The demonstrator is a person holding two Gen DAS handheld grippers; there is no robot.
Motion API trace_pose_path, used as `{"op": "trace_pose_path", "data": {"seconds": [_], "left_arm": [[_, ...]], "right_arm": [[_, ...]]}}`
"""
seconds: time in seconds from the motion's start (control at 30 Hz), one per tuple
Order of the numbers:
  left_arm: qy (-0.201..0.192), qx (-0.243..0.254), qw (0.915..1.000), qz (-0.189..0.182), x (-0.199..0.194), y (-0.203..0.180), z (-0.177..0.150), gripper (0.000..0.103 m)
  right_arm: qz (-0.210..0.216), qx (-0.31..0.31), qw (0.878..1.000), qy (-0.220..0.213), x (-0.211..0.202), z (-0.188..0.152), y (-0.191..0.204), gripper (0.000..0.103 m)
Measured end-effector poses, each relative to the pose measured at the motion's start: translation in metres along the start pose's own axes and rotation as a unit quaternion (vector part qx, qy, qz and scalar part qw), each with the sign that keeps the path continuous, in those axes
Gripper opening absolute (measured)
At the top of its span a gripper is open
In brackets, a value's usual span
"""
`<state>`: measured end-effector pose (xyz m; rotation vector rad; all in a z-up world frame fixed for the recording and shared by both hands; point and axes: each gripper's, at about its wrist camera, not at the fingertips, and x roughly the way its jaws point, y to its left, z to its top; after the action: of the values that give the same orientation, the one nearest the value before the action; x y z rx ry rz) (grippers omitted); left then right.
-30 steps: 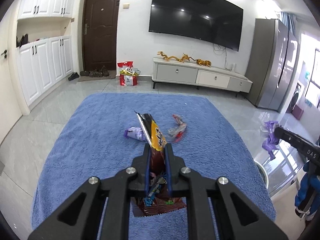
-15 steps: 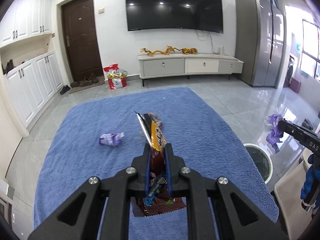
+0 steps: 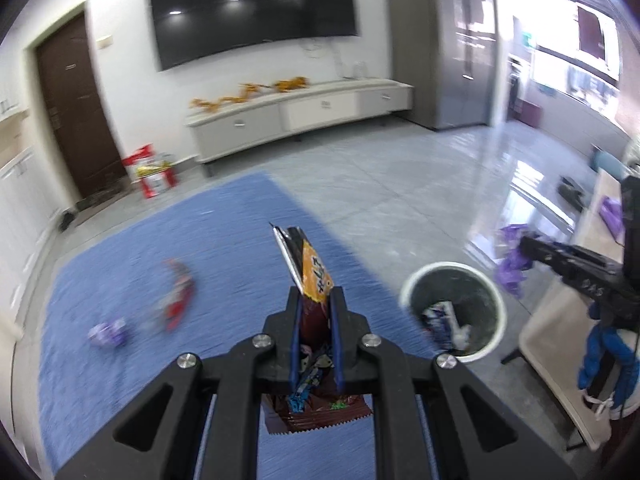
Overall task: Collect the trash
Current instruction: 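Carry snack bag and purple wrapper to the white bin and open both tools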
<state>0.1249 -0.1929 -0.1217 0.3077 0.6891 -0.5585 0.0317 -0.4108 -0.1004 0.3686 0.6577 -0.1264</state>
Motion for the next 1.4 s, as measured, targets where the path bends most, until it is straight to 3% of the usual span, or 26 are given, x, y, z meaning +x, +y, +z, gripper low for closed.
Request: {"op": "trace_pose_path", "data": {"seconds": [0.27, 0.37, 0.57, 0.8, 1.1, 1.4], "left_arm": [[0.048, 0.038, 0.9924, -0.107, 0.083, -0.085, 0.05, 0.013], [0.078, 0.026, 0.986, -0.145, 0.12, -0.107, 0.063, 0.015], [0.116, 0.004, 0.9757, -0.186, 0.173, -0.138, 0.077, 0.016], [0.137, -0.013, 0.9704, -0.198, 0.205, -0.154, 0.076, 0.039], [0.136, -0.014, 0.9726, -0.188, 0.196, -0.153, 0.069, 0.039], [0.075, -0.032, 0.987, -0.139, 0.136, -0.109, 0.07, 0.039]], "right_arm": [[-0.055, 0.032, 0.998, 0.018, 0.023, -0.005, -0.049, 0.028], [-0.069, 0.045, 0.996, 0.03, 0.039, -0.007, -0.065, 0.029], [-0.089, 0.063, 0.993, 0.053, 0.065, -0.016, -0.091, 0.03], [-0.11, 0.07, 0.989, 0.074, 0.085, -0.02, -0.108, 0.036], [-0.119, 0.077, 0.987, 0.075, 0.076, -0.025, -0.106, 0.037], [-0.127, 0.076, 0.988, 0.04, 0.034, -0.012, -0.093, 0.043]]}}
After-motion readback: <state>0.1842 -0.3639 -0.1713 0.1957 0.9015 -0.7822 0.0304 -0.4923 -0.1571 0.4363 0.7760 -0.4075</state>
